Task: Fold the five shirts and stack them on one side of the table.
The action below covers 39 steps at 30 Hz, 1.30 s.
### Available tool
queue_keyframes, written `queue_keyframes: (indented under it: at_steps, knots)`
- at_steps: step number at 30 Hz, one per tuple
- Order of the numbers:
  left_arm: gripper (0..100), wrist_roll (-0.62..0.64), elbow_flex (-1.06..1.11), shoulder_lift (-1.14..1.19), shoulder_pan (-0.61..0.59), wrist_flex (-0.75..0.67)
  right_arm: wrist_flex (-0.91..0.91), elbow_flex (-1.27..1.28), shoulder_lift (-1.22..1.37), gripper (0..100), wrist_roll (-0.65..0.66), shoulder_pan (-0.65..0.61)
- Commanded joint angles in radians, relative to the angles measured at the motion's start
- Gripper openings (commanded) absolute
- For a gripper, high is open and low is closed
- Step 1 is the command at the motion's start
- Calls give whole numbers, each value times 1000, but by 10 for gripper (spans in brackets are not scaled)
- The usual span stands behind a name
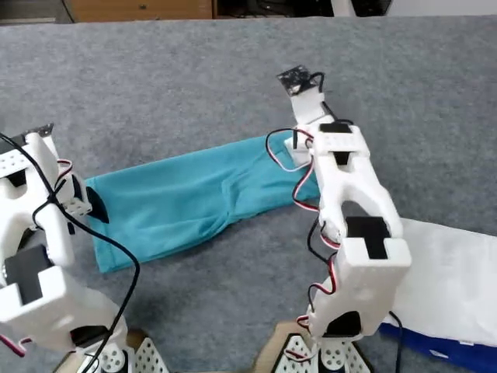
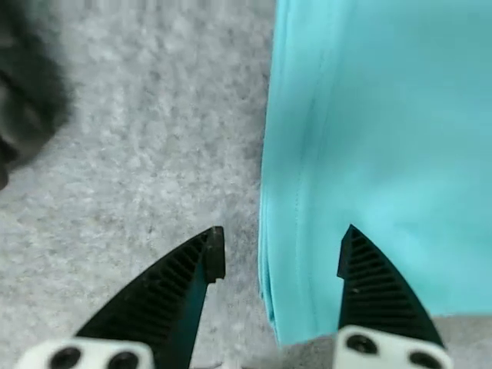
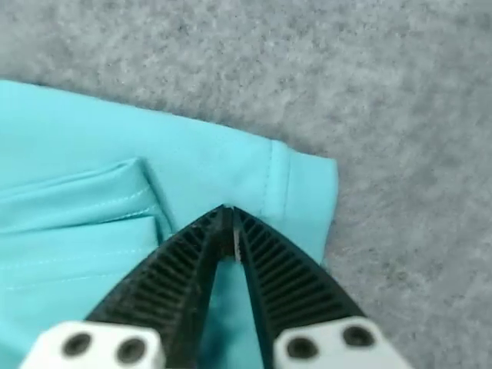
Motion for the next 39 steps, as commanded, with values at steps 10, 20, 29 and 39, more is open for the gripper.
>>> queue_keyframes:
  at_steps: [10,20,29,39]
  knots:
    - [78,-3,92,177,26,-164,-23,-7,-74,5,-11,25]
    - [19,6,11,223,104,-135,-23,-7,-79,5,-11,28]
    - [19,-32,-239,222,175,60,-66,-36,-104,5,-374,234]
    - [19,12,-635,228,537,295,-259,-35,-108,5,-414,458]
